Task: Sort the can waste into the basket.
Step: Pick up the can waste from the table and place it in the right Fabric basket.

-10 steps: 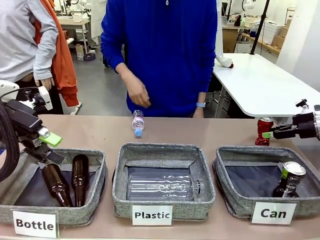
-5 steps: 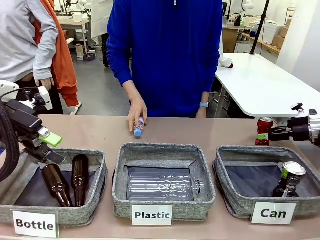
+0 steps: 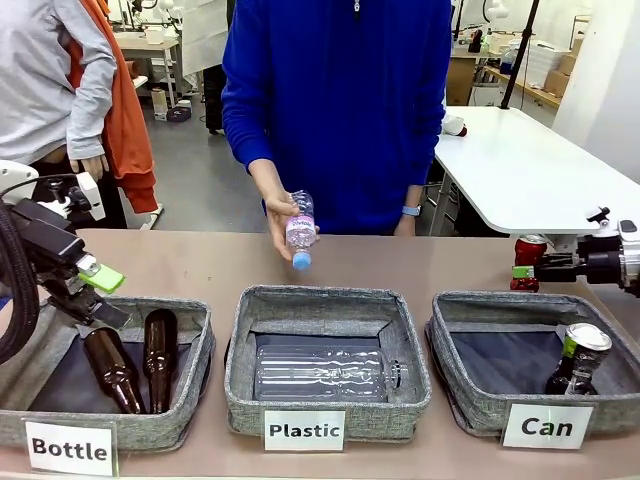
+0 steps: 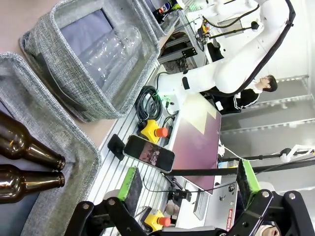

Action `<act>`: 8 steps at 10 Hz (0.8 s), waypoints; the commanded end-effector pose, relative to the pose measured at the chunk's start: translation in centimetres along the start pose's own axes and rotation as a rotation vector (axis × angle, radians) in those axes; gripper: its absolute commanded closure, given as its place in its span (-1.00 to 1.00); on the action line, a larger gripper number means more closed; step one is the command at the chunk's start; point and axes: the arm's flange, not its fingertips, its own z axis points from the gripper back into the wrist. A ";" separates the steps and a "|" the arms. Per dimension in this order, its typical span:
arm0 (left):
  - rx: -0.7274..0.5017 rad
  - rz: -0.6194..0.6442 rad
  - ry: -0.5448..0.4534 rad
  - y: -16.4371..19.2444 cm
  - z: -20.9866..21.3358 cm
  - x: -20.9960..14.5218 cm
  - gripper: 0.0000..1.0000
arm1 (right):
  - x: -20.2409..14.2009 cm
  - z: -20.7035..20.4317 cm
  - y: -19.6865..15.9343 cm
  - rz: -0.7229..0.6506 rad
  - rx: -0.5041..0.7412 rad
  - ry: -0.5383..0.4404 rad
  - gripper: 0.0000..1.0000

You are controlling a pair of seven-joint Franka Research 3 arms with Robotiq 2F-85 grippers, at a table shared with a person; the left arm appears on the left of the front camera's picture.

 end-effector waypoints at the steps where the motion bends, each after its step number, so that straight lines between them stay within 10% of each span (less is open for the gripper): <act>1: -0.006 -0.004 0.009 -0.2 0.2 -0.2 -1.00 | 0.0 0.2 -0.8 0.023 0.029 -0.041 1.00; 8: -0.006 -0.004 0.009 -0.2 0.2 -0.2 -1.00 | 5.7 3.8 5.7 0.166 0.021 -0.073 1.00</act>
